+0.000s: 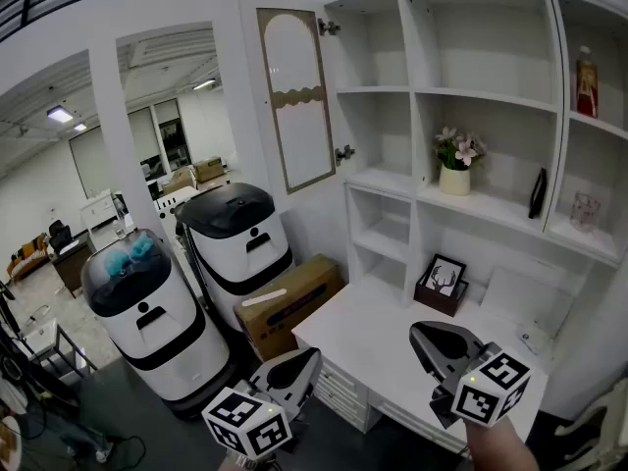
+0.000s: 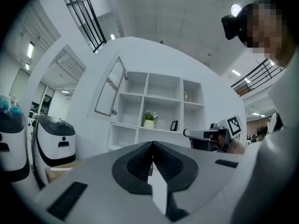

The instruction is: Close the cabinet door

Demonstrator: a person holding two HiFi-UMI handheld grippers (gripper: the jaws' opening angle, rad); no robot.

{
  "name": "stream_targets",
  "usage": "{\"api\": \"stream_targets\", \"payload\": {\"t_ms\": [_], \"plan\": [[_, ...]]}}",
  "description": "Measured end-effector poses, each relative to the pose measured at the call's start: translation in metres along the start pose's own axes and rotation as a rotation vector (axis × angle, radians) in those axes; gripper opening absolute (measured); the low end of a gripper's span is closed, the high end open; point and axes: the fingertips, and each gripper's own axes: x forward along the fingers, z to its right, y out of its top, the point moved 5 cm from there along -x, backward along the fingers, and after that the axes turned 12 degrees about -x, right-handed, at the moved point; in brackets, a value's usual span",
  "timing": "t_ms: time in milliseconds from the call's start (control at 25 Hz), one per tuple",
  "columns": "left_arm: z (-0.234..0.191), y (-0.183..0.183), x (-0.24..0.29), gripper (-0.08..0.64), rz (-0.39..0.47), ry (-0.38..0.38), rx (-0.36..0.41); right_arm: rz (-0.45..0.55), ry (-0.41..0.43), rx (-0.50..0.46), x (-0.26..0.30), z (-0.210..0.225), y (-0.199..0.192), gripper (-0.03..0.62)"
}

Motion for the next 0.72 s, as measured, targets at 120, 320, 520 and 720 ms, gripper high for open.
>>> {"api": "stream_targets", "payload": {"t_ms": [120, 320, 520, 720], "plan": [[0.003, -0.002, 0.001, 0.005, 0.0, -0.002, -0.001, -0.004, -0.001, -0.001, -0.003, 0.001, -0.001, 0.005], [0.004, -0.007, 0.004, 0.005, -0.004, -0.003, -0.011, -0.012, 0.0, -0.002, -0.006, 0.003, -0.002, 0.005], [0.001, -0.013, 0.009, 0.005, -0.015, -0.007, -0.027, -0.025, -0.001, -0.002, -0.004, 0.005, -0.007, 0.005], [-0.004, -0.018, 0.013, 0.005, -0.026, -0.012, -0.039, -0.043, 0.005, -0.073, -0.001, 0.001, -0.01, 0.005]]}}
